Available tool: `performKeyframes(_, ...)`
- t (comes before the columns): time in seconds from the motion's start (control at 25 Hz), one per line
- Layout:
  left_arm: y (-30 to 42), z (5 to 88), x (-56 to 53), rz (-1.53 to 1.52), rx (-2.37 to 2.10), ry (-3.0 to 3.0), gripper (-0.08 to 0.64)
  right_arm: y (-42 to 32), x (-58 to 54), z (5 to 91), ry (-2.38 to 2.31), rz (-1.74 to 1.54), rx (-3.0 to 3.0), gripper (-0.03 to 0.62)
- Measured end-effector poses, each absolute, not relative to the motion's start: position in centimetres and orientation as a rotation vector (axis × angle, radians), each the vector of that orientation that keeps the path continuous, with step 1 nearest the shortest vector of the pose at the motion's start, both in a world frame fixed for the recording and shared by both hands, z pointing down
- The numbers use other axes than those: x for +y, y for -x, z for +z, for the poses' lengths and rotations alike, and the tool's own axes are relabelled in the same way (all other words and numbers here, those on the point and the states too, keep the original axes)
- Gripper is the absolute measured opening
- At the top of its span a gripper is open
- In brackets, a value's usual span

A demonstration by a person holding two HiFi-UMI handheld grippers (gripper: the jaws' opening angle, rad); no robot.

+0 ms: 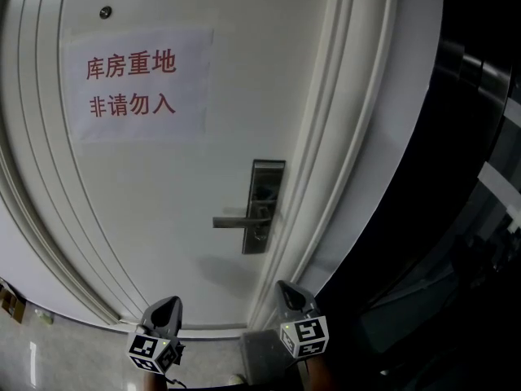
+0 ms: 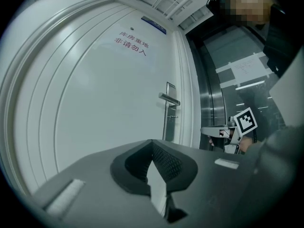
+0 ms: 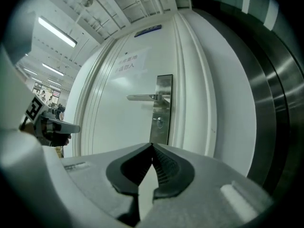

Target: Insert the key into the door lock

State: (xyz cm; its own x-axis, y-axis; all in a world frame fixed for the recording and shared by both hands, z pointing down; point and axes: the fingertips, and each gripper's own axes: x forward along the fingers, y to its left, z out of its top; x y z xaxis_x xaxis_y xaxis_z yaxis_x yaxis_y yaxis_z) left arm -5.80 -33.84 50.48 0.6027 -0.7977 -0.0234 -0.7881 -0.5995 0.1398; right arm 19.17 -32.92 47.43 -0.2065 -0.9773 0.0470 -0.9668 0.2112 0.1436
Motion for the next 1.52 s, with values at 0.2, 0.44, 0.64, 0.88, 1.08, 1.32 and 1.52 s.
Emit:
performKeyframes(0.2,5.5,50.8,-33.4,-0.118,-1.337,-2.710,0.003,-18.4,-31.9,49.5,-1.862,-0.062,-2.363,0.002)
performKeyframes(0.44,5.6,51.1,-33.2,-0.112,-1.337,-2.707,0.003,-18.5,-30.6,51.0,-1.900,0.025,-2.380,0.002)
performKeyframes(0.64,5.4,51.1,-32.9,-0.105,-1.327,-2.711,0.003,-18.8,-29.7,51.7,-1.921,0.079,-2.381,0.002)
performKeyframes(0.88,5.1,51.2,-32.7,-0.101,-1.317,-2.716,0.003,-18.7,-29.3,52.1,-1.913,0.062,-2.371,0.002)
performKeyframes(1.08,5.0,51.3,-32.6,-0.091,-1.312,-2.717,0.003,-18.6,-29.1,51.5,-1.908,0.051,-2.387,0.000)
performKeyframes(1.32,4.9,51.4,-32.6,-0.084,-1.311,-2.718,0.003,-18.4,-29.2,51.4,-1.898,0.055,-2.392,0.000)
performKeyframes(1.52,4.9,51.2,-32.6,-0.090,-1.310,-2.716,0.003,-18.4,-29.3,51.6,-1.890,0.064,-2.395,0.000)
